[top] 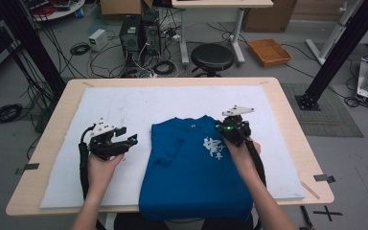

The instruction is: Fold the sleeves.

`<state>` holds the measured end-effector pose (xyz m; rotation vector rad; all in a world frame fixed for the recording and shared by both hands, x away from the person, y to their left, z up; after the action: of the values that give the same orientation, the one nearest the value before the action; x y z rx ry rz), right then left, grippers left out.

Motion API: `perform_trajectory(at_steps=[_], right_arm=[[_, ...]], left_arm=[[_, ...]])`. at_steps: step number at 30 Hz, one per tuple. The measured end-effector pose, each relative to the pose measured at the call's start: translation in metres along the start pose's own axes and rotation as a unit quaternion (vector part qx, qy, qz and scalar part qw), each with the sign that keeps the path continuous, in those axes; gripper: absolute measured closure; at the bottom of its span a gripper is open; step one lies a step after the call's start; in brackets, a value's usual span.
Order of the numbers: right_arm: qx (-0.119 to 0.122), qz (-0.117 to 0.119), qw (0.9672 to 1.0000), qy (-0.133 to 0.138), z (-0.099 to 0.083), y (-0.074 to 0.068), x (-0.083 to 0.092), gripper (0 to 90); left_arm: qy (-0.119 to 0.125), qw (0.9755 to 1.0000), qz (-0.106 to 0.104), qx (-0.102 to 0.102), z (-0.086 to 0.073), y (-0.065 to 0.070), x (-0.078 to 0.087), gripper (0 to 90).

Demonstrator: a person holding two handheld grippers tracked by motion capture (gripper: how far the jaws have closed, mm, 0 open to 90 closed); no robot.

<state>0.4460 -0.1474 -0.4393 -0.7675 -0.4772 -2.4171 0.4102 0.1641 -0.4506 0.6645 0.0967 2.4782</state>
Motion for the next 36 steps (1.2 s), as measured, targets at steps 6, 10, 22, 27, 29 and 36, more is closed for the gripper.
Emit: perform_trajectory(at_steps=[6, 10, 22, 27, 29, 36], right_arm=[[0.005, 0.009, 0.9999, -0.013, 0.005, -0.017, -0.019, 87.7], [-0.006, 0.023, 0.9997, -0.001, 0.008, -0.021, -0.022, 82.6], [-0.041, 0.01, 0.9976, 0.054, -0.011, 0.017, 0.021, 73.8], [-0.074, 0.013, 0.9945, 0.074, -0.029, 0.034, 0.033, 63.5], [-0.081, 0.012, 0.9935, 0.08, -0.034, 0.039, 0.038, 57.9], [-0.084, 0.007, 0.9921, 0.093, -0.049, 0.055, 0.052, 44.5]], left_arm=[[-0.004, 1.0, -0.003, -0.004, -0.001, 0.002, -0.003, 43.0], [-0.006, 1.0, -0.004, -0.004, -0.002, 0.004, -0.004, 43.1], [-0.003, 1.0, -0.004, -0.006, -0.001, 0.006, -0.005, 43.0], [-0.001, 1.0, -0.001, -0.007, 0.001, 0.007, -0.005, 42.9], [0.001, 1.0, -0.002, -0.008, 0.003, 0.008, -0.005, 42.9], [0.0, 0.9998, -0.008, -0.017, 0.005, 0.012, -0.008, 41.8]])
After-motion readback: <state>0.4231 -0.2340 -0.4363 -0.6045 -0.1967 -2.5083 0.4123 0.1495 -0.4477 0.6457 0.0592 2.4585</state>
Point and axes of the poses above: each handheld gripper's, and its own axes: x roughly backward along the jaws, z roughly out of its top, y roughly to its right, the point moved 10 cm from there along -x, roughly forward along the jaws, and after that the axes turned 8 degrees about x, right-handed, at the moved point
